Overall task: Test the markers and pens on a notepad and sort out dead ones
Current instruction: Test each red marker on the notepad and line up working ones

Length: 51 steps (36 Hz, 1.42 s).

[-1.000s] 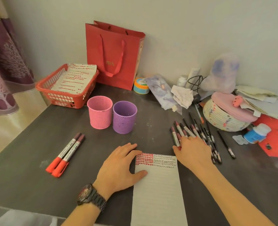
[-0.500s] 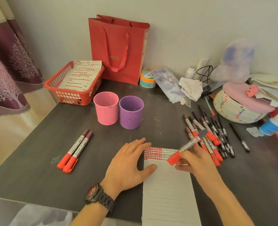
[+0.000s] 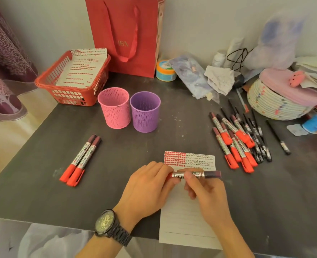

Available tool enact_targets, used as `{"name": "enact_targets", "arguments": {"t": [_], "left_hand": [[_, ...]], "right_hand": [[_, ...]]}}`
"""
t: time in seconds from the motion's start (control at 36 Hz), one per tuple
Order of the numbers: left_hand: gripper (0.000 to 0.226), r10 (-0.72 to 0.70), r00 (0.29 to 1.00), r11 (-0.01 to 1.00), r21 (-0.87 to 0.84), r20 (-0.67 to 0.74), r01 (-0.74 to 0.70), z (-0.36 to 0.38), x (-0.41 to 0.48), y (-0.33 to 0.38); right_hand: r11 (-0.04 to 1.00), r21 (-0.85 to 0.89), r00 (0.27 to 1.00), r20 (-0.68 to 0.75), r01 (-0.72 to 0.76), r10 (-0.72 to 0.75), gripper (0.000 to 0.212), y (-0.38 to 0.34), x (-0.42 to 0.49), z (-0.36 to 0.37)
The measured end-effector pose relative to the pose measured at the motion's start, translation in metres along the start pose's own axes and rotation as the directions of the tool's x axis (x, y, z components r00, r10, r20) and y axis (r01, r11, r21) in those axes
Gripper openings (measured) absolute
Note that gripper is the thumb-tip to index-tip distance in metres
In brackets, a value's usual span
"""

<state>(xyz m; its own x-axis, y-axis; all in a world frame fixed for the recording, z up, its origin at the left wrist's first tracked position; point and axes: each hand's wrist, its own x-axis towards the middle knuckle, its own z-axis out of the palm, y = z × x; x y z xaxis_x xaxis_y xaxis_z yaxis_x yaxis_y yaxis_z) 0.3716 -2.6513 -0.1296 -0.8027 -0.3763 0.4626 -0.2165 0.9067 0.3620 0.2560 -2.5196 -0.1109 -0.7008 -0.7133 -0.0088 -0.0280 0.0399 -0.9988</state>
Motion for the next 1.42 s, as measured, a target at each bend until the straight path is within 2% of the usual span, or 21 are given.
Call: {"name": "enact_targets", "arguments": {"t": [0.08,0.19,0.33,0.5,0.61,0.67,0.78,0.89,1.0,1.11,1.17,1.31,1.42], "left_hand": [[0.040,-0.048,0.997,0.999,0.012,0.053,0.047,-0.001,0.001,0.001],[0.051,-0.037,0.994,0.992,0.127,0.103,0.024,0.000,0.000,0.003],[0.066,-0.096,0.988,0.992,0.097,0.117,0.084,-0.002,0.000,0.005],[0.081,-0.181,0.969,0.982,-0.018,0.167,0.186,0.004,0.001,0.009],[0.079,-0.189,0.969,0.981,-0.011,0.161,0.193,0.005,0.001,0.012],[0.071,-0.150,0.980,0.989,0.019,0.134,0.148,0.004,0.000,0.013],[0.049,-0.089,0.995,0.996,0.011,0.050,0.088,0.003,-0.003,0.018],[0.043,-0.083,0.995,0.997,0.016,0.058,0.082,0.002,-0.004,0.022],[0.053,-0.120,0.982,0.992,0.060,0.147,0.113,0.001,-0.005,0.023],[0.060,-0.157,0.977,0.987,0.053,0.143,0.151,0.001,-0.003,0.025],[0.063,-0.166,0.974,0.986,0.037,0.151,0.162,0.003,-0.002,0.024],[0.071,-0.196,0.959,0.979,-0.020,0.204,0.204,0.009,-0.004,0.020],[0.079,-0.229,0.934,0.963,-0.079,0.275,0.259,0.008,-0.003,0.017]], "right_hand": [[0.999,0.044,1.000,0.000,0.004,-0.004,0.013,0.002,0.002,0.000],[0.998,0.051,0.999,-0.006,-0.046,0.046,0.018,0.004,0.003,0.001],[0.999,0.028,0.999,0.001,-0.040,0.040,0.023,0.006,0.003,0.001],[0.999,0.050,0.999,-0.029,-0.022,0.023,0.028,0.004,0.003,0.000],[0.999,0.041,0.999,-0.039,-0.015,0.016,0.027,0.005,0.004,0.000],[0.999,0.037,0.999,-0.036,-0.009,0.010,0.028,0.005,0.005,-0.002],[0.997,0.069,0.999,-0.031,0.026,-0.024,0.016,0.005,0.004,-0.003],[0.997,0.064,0.999,-0.021,0.049,-0.047,0.016,0.006,0.002,-0.002],[0.998,0.055,1.000,0.000,-0.001,0.001,0.026,0.009,0.003,-0.004],[0.997,0.071,1.000,0.016,-0.019,0.017,0.025,0.010,0.005,-0.007],[0.997,0.077,1.000,0.025,-0.020,0.018,0.025,0.011,0.006,-0.008],[0.995,0.098,0.998,0.067,-0.013,0.007,0.042,0.015,0.007,-0.011],[0.992,0.122,0.990,0.140,-0.030,0.013,0.043,0.017,0.008,-0.015]]}}
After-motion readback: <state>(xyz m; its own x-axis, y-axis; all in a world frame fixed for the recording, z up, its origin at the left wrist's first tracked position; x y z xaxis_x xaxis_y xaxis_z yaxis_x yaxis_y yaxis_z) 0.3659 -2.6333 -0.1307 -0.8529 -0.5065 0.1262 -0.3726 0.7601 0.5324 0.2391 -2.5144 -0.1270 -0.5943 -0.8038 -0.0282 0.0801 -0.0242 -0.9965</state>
